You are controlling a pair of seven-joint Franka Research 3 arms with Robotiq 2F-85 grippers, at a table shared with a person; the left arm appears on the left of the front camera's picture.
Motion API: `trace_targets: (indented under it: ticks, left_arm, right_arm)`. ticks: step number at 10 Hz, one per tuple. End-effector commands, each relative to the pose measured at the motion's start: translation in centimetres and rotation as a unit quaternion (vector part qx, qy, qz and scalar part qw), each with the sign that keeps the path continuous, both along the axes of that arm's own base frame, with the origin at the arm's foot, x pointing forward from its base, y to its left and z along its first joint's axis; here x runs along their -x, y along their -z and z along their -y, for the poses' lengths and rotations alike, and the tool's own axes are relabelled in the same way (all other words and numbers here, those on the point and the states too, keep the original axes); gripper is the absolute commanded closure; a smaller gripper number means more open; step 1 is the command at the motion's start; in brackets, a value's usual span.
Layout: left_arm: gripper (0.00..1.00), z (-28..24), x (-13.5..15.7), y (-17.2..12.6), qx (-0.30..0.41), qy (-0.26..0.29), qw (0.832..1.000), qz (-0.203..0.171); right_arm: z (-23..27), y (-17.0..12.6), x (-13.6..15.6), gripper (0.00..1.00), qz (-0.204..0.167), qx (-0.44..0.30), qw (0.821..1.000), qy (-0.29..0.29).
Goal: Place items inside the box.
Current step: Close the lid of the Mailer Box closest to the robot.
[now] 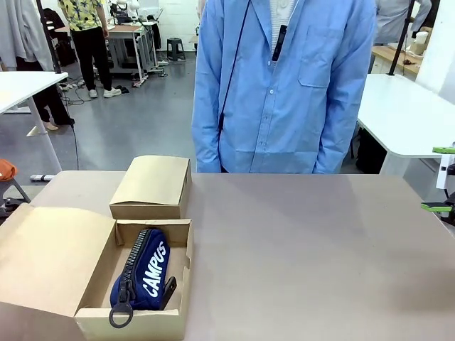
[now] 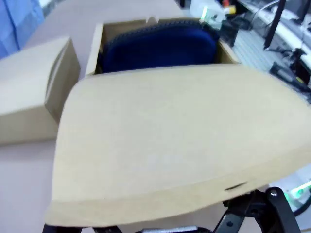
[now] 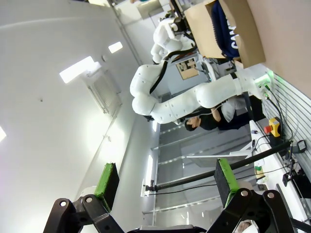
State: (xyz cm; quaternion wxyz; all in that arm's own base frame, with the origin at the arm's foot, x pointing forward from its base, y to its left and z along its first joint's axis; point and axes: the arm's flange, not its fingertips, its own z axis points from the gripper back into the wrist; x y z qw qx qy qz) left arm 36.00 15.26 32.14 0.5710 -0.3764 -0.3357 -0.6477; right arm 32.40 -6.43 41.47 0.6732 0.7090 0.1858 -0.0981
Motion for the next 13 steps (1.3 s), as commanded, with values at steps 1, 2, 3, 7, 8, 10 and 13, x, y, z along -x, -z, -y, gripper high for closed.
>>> trace_targets:
  ticks: [1, 2, 3, 7, 8, 10, 13]
  left_arm:
    - [0.0, 0.6, 1.6, -1.6, 0.06, 0.016, 0.998, 0.03]
    - [0.0, 1.3, 2.1, -2.4, 0.078, 0.029, 0.996, 0.039]
    - [0.0, 2.0, 2.4, -3.0, 0.09, 0.037, 0.994, 0.044]
    - [0.0, 8.0, 3.8, -6.2, 0.137, 0.044, 0.988, 0.062]
    - [0.0, 10.6, 4.2, -6.6, 0.153, 0.053, 0.986, 0.048]
    - [0.0, 16.2, 4.5, -5.7, 0.157, 0.005, 0.987, 0.036]
    - [0.0, 21.7, 5.9, -1.8, 0.095, -0.005, 0.995, 0.039]
  right_arm:
    - [0.1, -0.2, -0.1, 0.0, 0.007, -0.005, 1.0, 0.001]
    - [0.1, -0.2, -0.1, 0.0, 0.007, -0.005, 1.0, 0.001]
    - [0.1, -0.2, -0.1, 0.0, 0.007, -0.005, 1.0, 0.001]
    - [0.1, -0.2, -0.1, 0.0, 0.007, -0.005, 1.0, 0.001]
    - [0.1, -0.2, -0.1, 0.0, 0.007, -0.005, 1.0, 0.001]
    - [0.1, -0.2, -0.1, 0.0, 0.007, -0.005, 1.0, 0.001]
    - [0.1, -0.2, -0.1, 0.0, 0.007, -0.005, 1.0, 0.001]
